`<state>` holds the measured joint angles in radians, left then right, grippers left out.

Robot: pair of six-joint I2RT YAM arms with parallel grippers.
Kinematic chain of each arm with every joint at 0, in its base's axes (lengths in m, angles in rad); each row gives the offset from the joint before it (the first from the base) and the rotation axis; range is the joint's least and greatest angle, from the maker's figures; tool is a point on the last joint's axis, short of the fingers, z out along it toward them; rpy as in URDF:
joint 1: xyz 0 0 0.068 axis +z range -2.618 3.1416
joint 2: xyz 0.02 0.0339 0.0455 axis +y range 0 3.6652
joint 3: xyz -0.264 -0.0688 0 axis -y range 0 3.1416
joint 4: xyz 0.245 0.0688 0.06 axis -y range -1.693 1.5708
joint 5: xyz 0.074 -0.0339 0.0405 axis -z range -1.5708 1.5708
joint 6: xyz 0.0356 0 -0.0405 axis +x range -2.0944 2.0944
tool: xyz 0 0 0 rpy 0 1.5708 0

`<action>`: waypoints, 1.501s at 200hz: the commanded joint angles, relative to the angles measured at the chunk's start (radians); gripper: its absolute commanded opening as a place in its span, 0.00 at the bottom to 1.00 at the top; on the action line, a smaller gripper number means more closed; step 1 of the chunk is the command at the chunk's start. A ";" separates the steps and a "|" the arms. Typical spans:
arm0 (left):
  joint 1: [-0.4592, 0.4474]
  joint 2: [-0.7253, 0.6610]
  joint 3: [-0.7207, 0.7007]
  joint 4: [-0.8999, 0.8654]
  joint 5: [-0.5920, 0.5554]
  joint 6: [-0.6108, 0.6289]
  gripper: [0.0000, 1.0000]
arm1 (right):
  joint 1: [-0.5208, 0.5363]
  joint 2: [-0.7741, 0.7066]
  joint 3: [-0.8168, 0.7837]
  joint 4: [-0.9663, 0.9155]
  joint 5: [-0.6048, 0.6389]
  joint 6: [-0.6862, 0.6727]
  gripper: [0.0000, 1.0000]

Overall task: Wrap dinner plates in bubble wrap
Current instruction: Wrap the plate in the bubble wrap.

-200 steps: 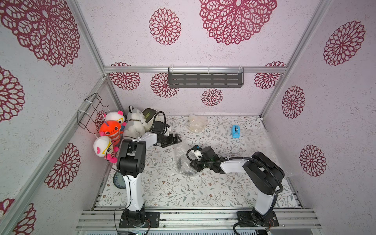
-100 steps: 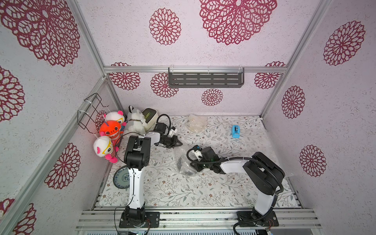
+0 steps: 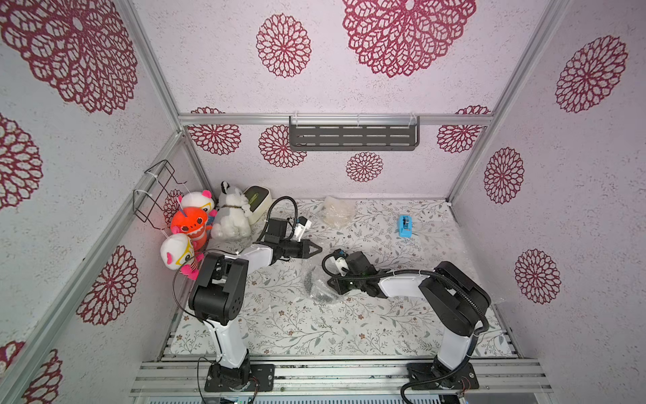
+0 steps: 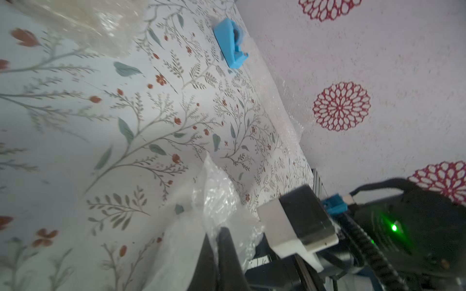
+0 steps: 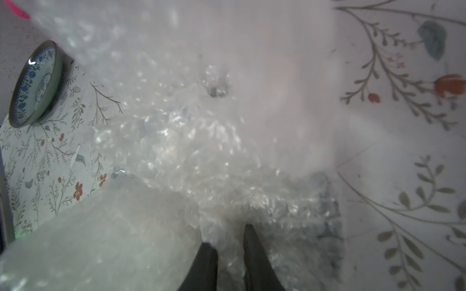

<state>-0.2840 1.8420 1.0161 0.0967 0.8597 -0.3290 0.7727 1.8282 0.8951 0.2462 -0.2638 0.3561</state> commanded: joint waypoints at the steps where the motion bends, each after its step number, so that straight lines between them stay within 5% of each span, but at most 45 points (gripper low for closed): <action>1: -0.045 -0.032 -0.127 0.215 -0.046 0.025 0.00 | 0.002 0.021 0.003 -0.208 -0.017 0.047 0.21; 46: -0.172 -0.043 -0.267 0.298 -0.105 0.083 0.00 | 0.000 0.009 0.016 -0.238 0.012 0.104 0.22; 90: -0.239 -0.152 -0.340 0.199 -0.144 0.200 0.00 | 0.000 0.009 0.019 -0.246 0.054 0.179 0.23; 131: -0.384 -0.086 -0.367 0.149 -0.279 0.285 0.04 | -0.001 -0.023 0.015 -0.251 0.116 0.209 0.25; 192: -0.396 -0.032 -0.340 0.146 -0.311 0.311 0.05 | -0.069 -0.232 -0.007 -0.259 0.283 0.265 0.39; 238: -0.398 -0.026 -0.334 0.143 -0.315 0.314 0.06 | -0.144 -0.241 0.001 -0.159 -0.043 0.328 0.39; 300: -0.399 -0.017 -0.324 0.134 -0.309 0.328 0.10 | -0.086 -0.078 0.027 -0.261 -0.241 0.361 0.28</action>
<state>-0.6621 1.7844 0.6975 0.3241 0.5297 -0.0326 0.6662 1.7050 0.9298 0.0433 -0.3740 0.6964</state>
